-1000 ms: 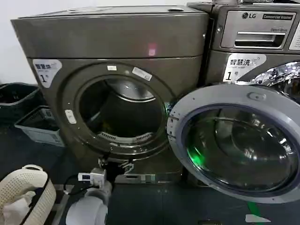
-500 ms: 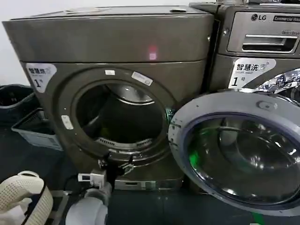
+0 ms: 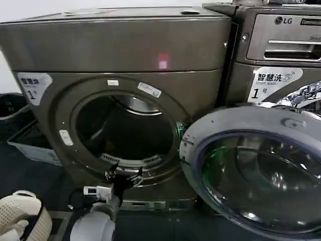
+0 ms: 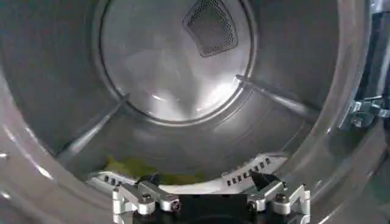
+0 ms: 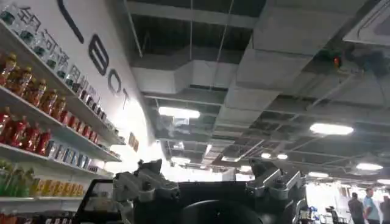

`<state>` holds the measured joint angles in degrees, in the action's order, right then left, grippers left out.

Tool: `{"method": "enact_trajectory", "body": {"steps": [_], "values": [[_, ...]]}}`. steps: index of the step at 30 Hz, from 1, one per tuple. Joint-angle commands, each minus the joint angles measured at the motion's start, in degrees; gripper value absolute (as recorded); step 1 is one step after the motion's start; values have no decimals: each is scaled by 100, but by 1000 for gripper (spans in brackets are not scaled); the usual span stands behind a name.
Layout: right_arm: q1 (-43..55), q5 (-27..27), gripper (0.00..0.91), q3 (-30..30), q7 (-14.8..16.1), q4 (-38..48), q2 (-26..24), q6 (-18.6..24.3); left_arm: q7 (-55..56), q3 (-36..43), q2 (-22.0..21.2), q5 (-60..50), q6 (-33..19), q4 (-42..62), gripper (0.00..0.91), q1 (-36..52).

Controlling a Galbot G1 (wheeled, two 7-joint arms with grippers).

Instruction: Grasp the clothes from the dryer.

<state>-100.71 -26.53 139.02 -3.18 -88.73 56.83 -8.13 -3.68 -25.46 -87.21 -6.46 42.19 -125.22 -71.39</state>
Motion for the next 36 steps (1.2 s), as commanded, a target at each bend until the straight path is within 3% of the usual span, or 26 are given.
{"method": "enact_trajectory", "body": {"steps": [1,36], "values": [[-5,-1,907,2,0,2,-8,-2,7,13,-3,5,281,5,907,-1],[30,29,907,-60,19,-6,70,54,-58,67,-56,-121,281,97,907,57]]}}
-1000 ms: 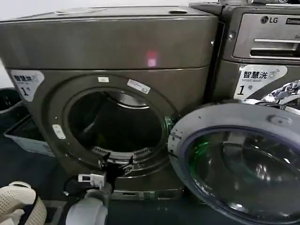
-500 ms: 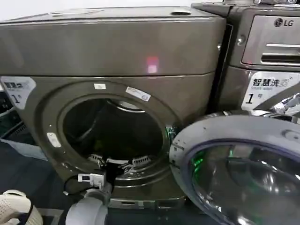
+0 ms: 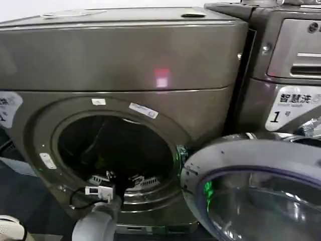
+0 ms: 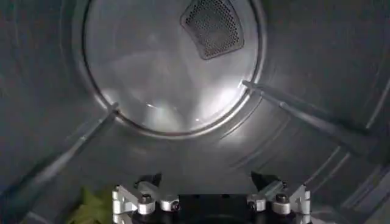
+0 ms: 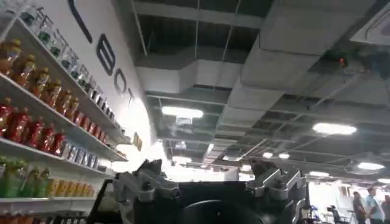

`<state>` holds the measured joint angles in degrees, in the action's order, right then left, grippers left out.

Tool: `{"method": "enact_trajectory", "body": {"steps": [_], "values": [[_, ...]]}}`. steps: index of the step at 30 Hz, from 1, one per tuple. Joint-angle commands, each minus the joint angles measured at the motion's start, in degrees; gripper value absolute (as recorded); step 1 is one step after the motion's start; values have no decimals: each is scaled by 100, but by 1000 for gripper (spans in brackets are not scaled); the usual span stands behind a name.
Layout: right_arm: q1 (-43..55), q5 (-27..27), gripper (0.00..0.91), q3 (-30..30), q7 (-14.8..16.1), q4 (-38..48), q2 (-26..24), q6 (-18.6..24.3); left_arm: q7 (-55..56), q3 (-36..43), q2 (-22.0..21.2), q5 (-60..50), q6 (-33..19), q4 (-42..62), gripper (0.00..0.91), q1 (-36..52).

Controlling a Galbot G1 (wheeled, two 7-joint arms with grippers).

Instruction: Grasp the clothes from the dryer.

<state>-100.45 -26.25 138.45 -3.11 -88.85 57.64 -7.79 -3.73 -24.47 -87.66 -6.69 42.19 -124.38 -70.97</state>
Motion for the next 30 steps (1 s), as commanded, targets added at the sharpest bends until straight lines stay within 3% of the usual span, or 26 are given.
{"method": "enact_trajectory", "body": {"steps": [1,6,9,11,14,17,19,23,25,28,30], "values": [[7,3,907,-8,17,10,-8,26,-68,-52,-21,-152,281,31,907,27],[29,3,907,-43,23,16,-6,45,-839,-186,-45,-915,281,117,907,216],[58,7,907,-93,31,18,-9,58,-2358,-306,-101,-2696,281,203,907,395],[81,11,907,-124,32,11,-8,68,-3583,-457,-60,-4068,-155,228,907,518],[107,13,907,-176,32,-11,9,70,-4697,-527,-11,-5234,-612,253,907,813],[103,12,907,-199,43,0,-6,79,-5519,-488,61,-6352,-1599,549,907,1273],[89,12,907,-186,49,8,-20,85,-5915,-425,141,-6583,-1920,676,907,1463],[78,11,907,-178,48,25,-11,95,-6739,-467,176,-7364,-3569,923,907,1927],[82,9,907,-184,47,25,-2,98,-7344,-452,207,-7215,-3848,1027,907,2081],[84,8,907,-195,47,31,-4,101,-7345,-432,258,-6992,-5162,1323,907,2346],[71,9,907,-192,49,54,-17,113,-7350,-392,298,-6935,-5529,1531,907,2520]]}}
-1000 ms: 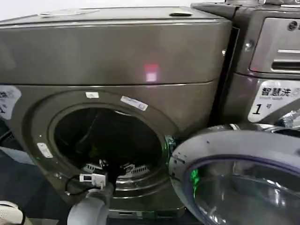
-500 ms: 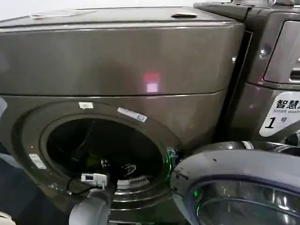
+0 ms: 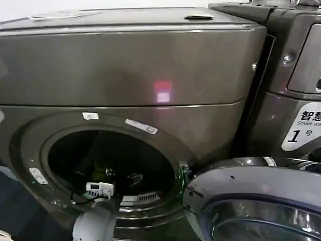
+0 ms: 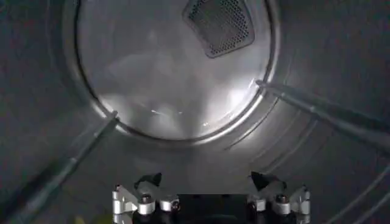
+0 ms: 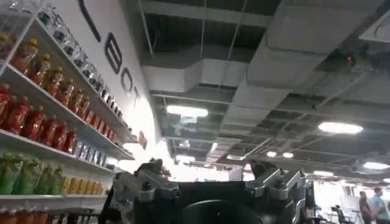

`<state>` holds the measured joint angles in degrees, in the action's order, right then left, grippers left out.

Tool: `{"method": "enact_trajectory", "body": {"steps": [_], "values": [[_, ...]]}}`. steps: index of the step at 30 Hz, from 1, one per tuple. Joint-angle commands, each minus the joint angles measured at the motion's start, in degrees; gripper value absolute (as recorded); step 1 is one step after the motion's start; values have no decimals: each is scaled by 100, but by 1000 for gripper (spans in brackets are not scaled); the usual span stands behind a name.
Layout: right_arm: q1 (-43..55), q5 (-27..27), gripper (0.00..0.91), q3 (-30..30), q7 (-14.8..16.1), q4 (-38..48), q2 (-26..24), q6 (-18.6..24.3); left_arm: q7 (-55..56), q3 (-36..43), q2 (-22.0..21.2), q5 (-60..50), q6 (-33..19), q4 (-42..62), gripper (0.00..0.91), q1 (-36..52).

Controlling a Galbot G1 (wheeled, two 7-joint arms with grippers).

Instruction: Grasp the clothes from the dryer.

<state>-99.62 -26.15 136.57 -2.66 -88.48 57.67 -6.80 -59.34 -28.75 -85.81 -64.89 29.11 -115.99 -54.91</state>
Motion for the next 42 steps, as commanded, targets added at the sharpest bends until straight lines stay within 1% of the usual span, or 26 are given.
{"method": "enact_trajectory", "body": {"steps": [1,5,8,19,24,27,42], "values": [[-18,2,907,3,5,40,-33,26,-1790,78,155,-1178,-4417,825,907,1021],[-16,6,907,15,6,88,-61,42,-1791,205,286,-1528,-4738,1270,907,1370],[-10,14,907,9,7,123,-76,55,-1794,222,345,-1729,-4826,1483,907,1570],[61,139,907,-66,28,272,-158,109,-1796,165,481,-1794,-4793,1847,907,1724],[73,144,907,-60,26,304,-203,103,-1797,193,499,-1551,-4722,1979,907,1723],[77,144,907,-69,31,320,-201,106,-1800,253,584,-1115,-4622,2081,907,1662],[121,173,907,-151,22,375,-242,112,-1797,263,705,-886,-4532,2387,907,1362]]}}
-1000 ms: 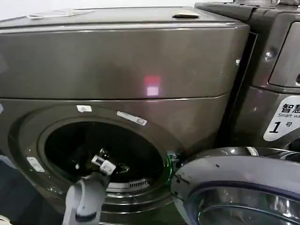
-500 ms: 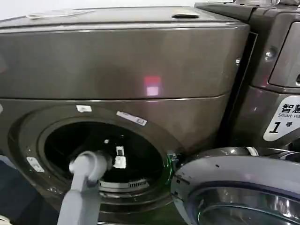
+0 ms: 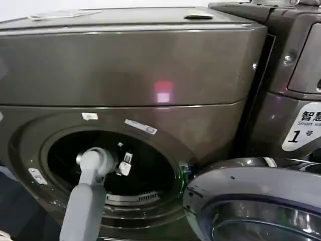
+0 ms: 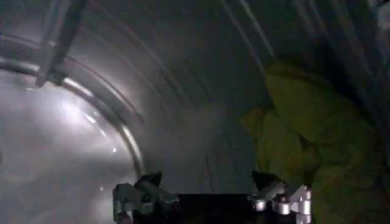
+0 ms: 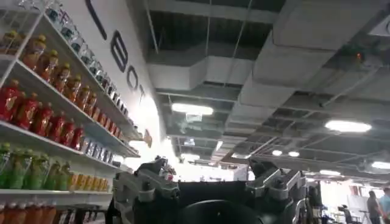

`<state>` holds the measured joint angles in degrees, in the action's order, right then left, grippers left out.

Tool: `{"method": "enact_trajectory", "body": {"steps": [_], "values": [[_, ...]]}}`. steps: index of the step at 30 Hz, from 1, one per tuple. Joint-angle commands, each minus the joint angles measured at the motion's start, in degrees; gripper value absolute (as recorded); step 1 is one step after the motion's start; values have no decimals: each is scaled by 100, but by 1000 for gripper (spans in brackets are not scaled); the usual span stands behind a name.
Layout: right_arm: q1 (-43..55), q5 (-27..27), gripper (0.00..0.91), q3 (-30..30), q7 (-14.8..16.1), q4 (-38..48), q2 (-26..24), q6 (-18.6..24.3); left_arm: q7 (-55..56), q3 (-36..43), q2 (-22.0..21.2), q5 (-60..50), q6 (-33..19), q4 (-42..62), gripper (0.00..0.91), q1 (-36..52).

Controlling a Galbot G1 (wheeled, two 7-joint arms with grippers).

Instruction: Grasp the clothes from the dryer.

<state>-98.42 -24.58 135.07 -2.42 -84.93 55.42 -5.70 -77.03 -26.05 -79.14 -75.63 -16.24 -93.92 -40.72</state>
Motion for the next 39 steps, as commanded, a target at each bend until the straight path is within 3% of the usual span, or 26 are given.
{"method": "enact_trajectory", "body": {"steps": [1,31,32,33,34,39], "values": [[-1,28,907,1,-3,30,-27,8,-28,-11,38,196,10,200,907,-66],[-30,150,907,47,3,17,-44,22,-19,-162,-31,406,479,1804,907,377],[-29,150,907,49,4,16,-46,21,-20,-160,-32,406,483,1858,512,399],[-29,149,907,49,4,15,-49,19,-20,-161,-35,410,481,1926,57,428],[-30,150,907,48,4,17,-50,19,-20,-165,-39,445,467,2000,0,458],[-30,151,907,39,6,29,-41,23,-19,-156,-36,645,473,2209,0,537]]}}
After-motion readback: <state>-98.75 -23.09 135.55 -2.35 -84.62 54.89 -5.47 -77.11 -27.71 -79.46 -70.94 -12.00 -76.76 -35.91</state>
